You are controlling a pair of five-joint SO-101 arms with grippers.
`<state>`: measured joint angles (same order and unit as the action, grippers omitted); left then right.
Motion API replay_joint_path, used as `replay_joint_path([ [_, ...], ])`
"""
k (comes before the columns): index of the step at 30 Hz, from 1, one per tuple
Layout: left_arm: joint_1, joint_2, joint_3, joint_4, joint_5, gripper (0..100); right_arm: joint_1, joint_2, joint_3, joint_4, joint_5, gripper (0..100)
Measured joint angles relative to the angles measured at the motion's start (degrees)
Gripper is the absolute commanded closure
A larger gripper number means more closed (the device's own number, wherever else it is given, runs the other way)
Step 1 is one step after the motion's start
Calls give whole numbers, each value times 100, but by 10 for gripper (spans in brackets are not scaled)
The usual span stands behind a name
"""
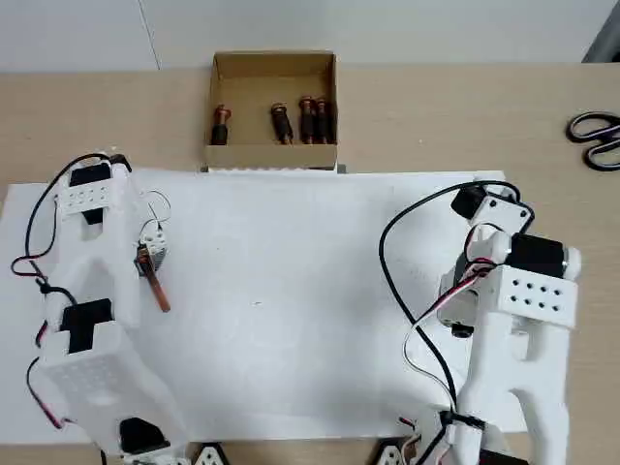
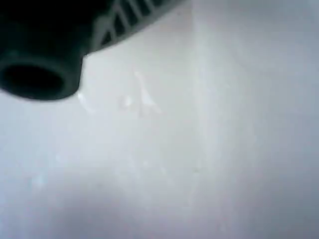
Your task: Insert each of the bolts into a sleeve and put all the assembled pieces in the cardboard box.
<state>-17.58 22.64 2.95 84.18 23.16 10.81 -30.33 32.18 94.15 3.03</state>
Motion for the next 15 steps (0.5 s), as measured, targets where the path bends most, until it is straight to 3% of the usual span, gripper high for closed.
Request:
replay_joint_path([
  [15,0,0,-9,237,9,994,0,0,0,0,0,995],
])
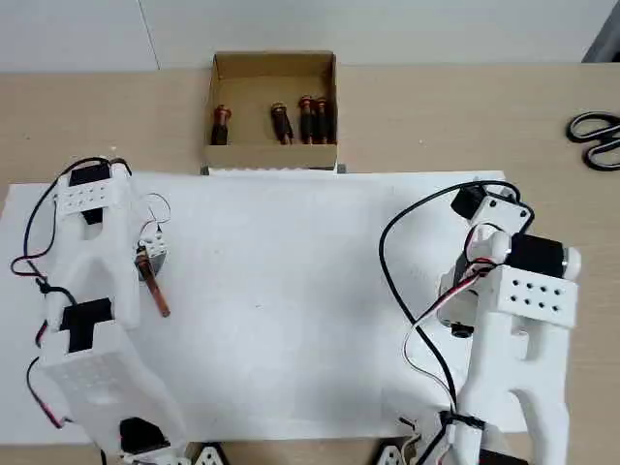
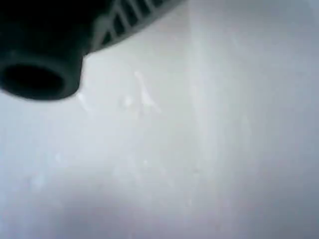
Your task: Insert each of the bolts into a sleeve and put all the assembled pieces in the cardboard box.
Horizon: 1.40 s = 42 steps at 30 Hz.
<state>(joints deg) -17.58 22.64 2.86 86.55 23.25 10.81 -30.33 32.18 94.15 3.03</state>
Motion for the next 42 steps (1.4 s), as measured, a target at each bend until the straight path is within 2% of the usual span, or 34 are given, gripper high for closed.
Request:
replay_joint_path([
  [4,-9,62,-158,97,18,994,0,0,0,0,0,995],
  [7,-26,97,-615,475,26,994,-237,0,0,0,0,995],
  [12,53,97,-2022,1196,35,994,-905,-229,-26,-26,0,996],
  [18,88,-62,-3209,1257,-211,994,-1468,-914,-563,-299,0,996],
  [32,949,-3200,-3305,1301,-501,994,-1591,-1600,-1433,202,0,996],
  [42,976,-4932,-3262,1301,-501,994,-1591,-2673,-1424,211,0,996],
])
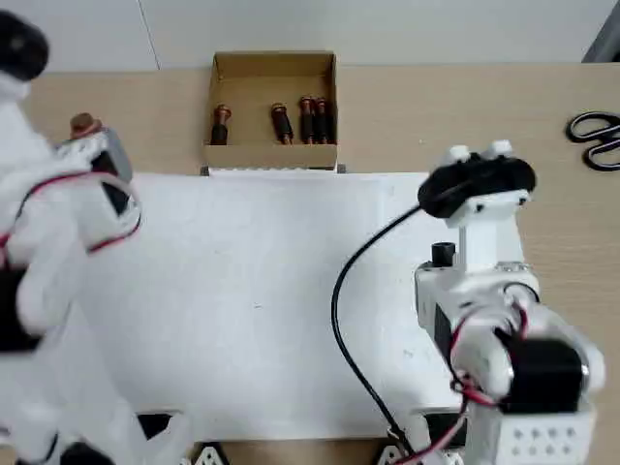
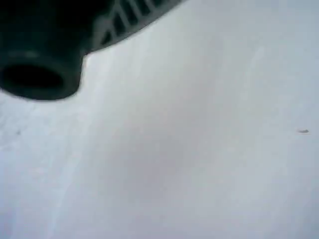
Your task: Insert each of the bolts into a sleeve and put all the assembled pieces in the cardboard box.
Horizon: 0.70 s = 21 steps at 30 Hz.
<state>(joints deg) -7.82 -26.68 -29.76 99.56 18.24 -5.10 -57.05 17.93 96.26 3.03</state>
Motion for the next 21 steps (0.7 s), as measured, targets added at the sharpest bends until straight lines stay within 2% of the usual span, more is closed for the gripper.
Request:
replay_joint_path([
  [5,0,-1116,677,0,0,994,9,-642,281,0,0,996],
  [10,0,-2523,1908,-9,9,994,-9,-1345,949,0,0,996],
  [15,0,-3982,3393,-888,26,994,0,-1916,1776,-369,0,996],
  [21,0,-5670,5354,-2013,26,994,-510,-2655,2699,-862,0,996],
])
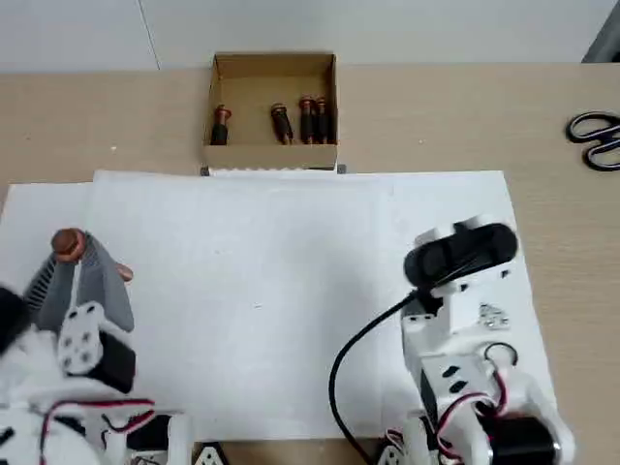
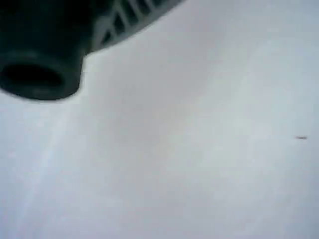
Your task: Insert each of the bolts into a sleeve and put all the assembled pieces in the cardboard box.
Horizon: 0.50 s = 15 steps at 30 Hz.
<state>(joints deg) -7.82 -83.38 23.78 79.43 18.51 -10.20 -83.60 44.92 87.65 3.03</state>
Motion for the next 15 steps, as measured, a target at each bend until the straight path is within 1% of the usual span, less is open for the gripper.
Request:
replay_joint_path([
  [3,0,-703,809,-299,0,994,-255,-334,501,-237,0,996],
  [9,0,-1829,1881,-404,0,994,-580,-1143,1398,-677,0,996],
  [12,0,-2022,2268,-404,18,994,-853,-1600,1916,-897,0,996],
  [15,0,-2031,2382,-527,255,994,-1116,-1987,2382,-1248,0,996],
])
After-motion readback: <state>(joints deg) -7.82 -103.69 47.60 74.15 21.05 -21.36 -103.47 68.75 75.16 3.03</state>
